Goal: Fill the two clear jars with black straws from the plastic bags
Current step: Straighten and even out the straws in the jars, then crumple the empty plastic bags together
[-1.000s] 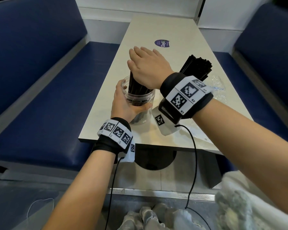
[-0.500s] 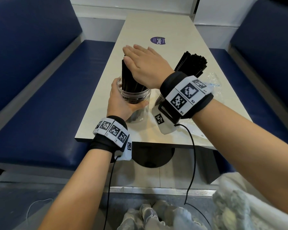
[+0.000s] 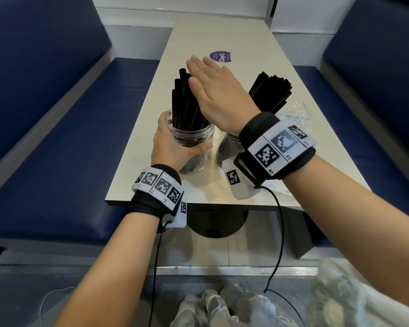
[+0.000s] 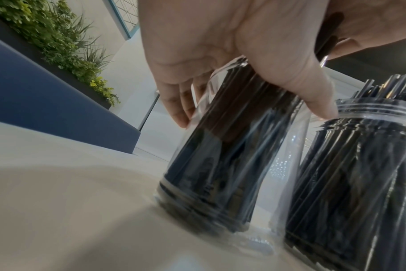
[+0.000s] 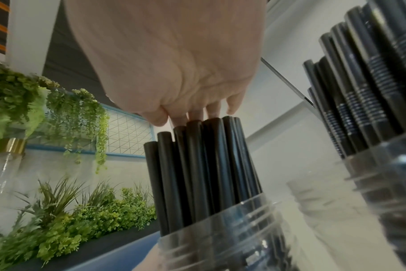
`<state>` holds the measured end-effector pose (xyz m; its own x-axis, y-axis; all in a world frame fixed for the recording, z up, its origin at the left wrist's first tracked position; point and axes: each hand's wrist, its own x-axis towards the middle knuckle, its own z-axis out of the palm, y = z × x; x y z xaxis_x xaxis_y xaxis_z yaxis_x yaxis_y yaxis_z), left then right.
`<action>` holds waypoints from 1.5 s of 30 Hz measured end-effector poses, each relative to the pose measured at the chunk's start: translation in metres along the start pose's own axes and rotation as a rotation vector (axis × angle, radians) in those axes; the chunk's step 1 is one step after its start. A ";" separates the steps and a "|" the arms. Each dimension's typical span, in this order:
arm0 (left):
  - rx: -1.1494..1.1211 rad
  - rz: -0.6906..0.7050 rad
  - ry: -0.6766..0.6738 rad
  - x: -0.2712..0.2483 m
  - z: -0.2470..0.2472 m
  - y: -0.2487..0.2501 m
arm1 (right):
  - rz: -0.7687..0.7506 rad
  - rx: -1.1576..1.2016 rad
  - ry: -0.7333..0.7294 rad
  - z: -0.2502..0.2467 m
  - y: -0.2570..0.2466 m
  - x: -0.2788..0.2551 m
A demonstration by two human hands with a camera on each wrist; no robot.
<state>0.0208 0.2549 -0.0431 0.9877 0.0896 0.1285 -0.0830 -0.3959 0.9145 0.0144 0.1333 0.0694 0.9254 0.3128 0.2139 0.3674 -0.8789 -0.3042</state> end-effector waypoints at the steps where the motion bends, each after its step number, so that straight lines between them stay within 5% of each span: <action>1: 0.002 0.000 -0.001 0.000 0.000 0.000 | -0.011 -0.003 0.008 -0.001 -0.002 0.001; 8: 0.016 -0.014 -0.012 0.001 0.000 0.001 | -0.124 -0.191 -0.071 0.002 -0.012 0.009; 26: 0.062 -0.013 0.013 0.004 0.004 0.004 | -0.086 -0.069 -0.022 0.004 0.005 0.004; 34: 0.062 -0.012 0.048 -0.001 0.006 0.007 | -0.117 0.080 0.119 -0.006 0.018 -0.020; 38: 0.119 -0.071 0.069 -0.021 -0.004 0.018 | -0.164 0.198 0.389 -0.014 0.035 -0.057; 42: 0.156 0.246 0.374 -0.060 -0.017 0.038 | -0.058 0.262 0.641 -0.026 0.073 -0.110; 45: 0.147 0.525 0.327 -0.082 -0.005 0.065 | 0.152 0.266 0.703 -0.023 0.116 -0.132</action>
<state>-0.0665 0.2260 0.0076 0.7269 0.1146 0.6771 -0.5034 -0.5818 0.6389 -0.0673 -0.0177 0.0271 0.7238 -0.1855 0.6646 0.3329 -0.7498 -0.5719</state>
